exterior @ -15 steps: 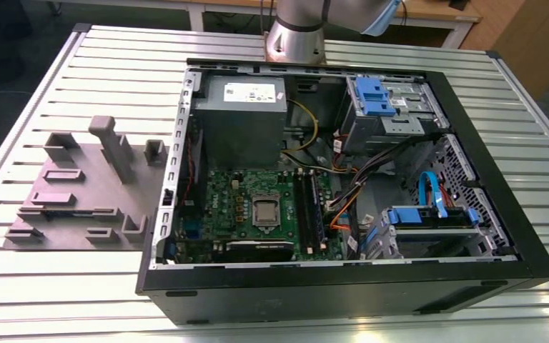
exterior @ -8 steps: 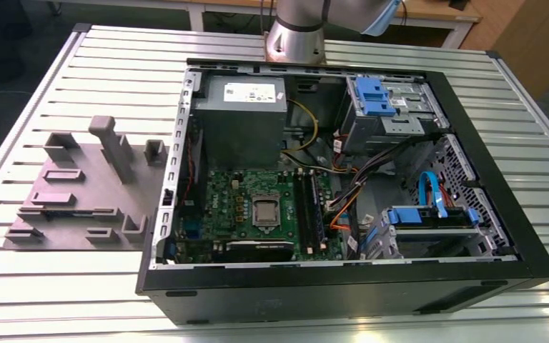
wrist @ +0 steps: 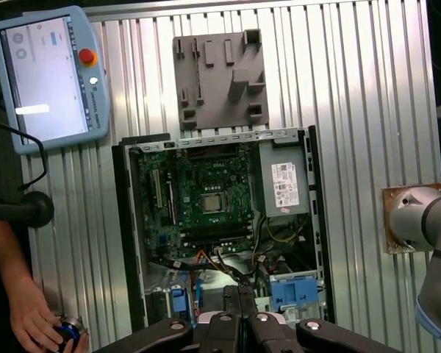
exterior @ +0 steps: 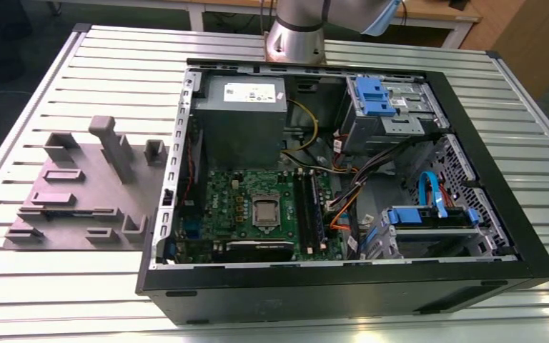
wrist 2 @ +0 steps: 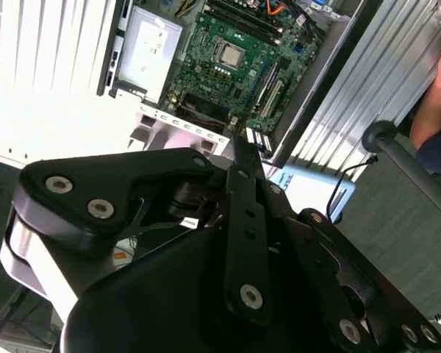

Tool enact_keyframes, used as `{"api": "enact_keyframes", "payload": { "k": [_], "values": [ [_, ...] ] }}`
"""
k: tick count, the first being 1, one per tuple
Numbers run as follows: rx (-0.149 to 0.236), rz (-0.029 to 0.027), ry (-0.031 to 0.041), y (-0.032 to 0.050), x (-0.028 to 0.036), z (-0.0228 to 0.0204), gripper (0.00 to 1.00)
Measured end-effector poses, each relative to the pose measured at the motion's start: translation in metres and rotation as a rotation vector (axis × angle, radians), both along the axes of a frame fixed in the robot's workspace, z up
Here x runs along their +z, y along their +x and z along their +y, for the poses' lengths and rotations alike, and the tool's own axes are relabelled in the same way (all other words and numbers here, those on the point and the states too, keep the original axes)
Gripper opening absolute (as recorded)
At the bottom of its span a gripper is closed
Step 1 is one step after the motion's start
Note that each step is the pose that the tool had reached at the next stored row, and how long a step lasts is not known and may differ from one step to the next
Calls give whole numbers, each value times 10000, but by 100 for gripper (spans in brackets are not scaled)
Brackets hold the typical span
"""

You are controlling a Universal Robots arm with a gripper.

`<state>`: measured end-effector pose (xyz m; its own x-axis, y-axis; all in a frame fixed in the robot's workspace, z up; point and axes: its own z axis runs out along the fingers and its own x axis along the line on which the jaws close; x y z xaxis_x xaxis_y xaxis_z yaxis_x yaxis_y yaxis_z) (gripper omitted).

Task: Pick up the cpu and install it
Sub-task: 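Close the cpu cover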

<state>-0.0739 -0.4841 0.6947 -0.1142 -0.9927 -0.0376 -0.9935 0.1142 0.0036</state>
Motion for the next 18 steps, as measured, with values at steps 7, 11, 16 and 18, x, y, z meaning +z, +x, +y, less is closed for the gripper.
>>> {"api": "enact_keyframes", "payload": {
  "k": [7,11,16,18],
  "values": [
    [0,0,1,0,-65,0,10],
    [-1,0,4,0,-108,0,10],
    [0,-1,6,0,-150,0,10],
    [0,0,5,0,-165,0,10]
  ]
}}
